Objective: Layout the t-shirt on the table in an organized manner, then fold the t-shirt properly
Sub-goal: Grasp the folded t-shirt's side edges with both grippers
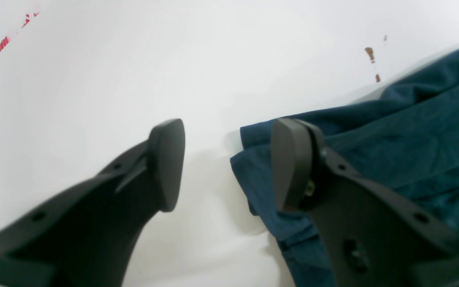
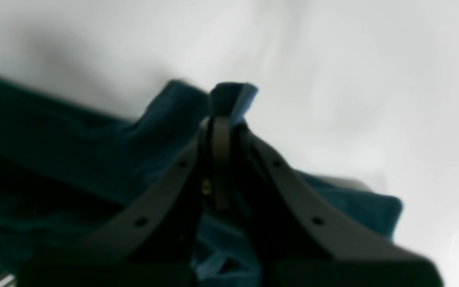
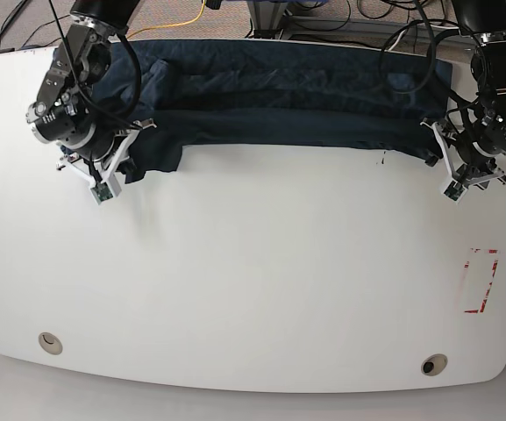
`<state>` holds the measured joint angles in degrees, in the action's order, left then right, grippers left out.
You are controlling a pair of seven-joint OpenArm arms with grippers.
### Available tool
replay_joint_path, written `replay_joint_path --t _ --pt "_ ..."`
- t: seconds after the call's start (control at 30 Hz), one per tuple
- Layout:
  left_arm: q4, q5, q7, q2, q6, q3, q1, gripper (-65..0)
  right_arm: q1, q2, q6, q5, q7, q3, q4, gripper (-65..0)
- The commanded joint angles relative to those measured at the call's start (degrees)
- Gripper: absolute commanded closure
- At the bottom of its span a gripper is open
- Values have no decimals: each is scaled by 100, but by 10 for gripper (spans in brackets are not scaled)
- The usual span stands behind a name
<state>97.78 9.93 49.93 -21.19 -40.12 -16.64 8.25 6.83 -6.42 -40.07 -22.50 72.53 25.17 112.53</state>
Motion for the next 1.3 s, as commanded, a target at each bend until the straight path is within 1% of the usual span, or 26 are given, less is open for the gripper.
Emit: replay_joint_path --t 0.0,0.1,0.13,0.27,0.33,0.57,0.8,0.97,1.03,1.1,1.2,1.23,1.27 --pt "82 31 -83 -83 12 -19 -65 -326 183 -216 7 -436 39 28 171 0" --pt "73 22 -83 -83 12 -19 -65 -326 455 -435 7 -1051 74 28 171 0" --pt "73 22 -83 -83 12 -19 -65 -326 587 -550 7 -1341 74 28 171 0" --pt "64 22 -83 -83 12 -19 -65 -326 930 -805 7 -2079 74 28 171 0" --pt "64 22 -83 -83 12 -10 -65 -326 1106 -998 7 -2501 74 37 171 0" --pt "-103 13 -92 -83 12 227 -65 -326 1484 -1446 7 -3495 74 37 171 0" --pt "-165 4 -92 -83 12 376 -65 -325 1809 -1772 7 -3987 74 11 162 0" --pt "-165 4 -92 -83 12 403 -65 -325 2003 -1886 7 -4225 83 2 162 -3" --pt "-165 4 -92 -83 12 403 -65 -325 2047 -1948 7 -4269 118 2 154 -22" --pt "-165 4 -92 -83 12 403 -65 -325 2055 -1991 7 -4269 259 2 154 -67" --pt "-165 4 -92 -83 12 403 -65 -325 2047 -2018 7 -4260 443 2 154 -160" --pt "-165 4 -92 -83 12 403 -65 -325 2047 -2027 7 -4260 523 2 154 -219" --pt "-165 4 -92 -83 12 403 -65 -325 2047 -2027 7 -4260 549 2 154 -243"
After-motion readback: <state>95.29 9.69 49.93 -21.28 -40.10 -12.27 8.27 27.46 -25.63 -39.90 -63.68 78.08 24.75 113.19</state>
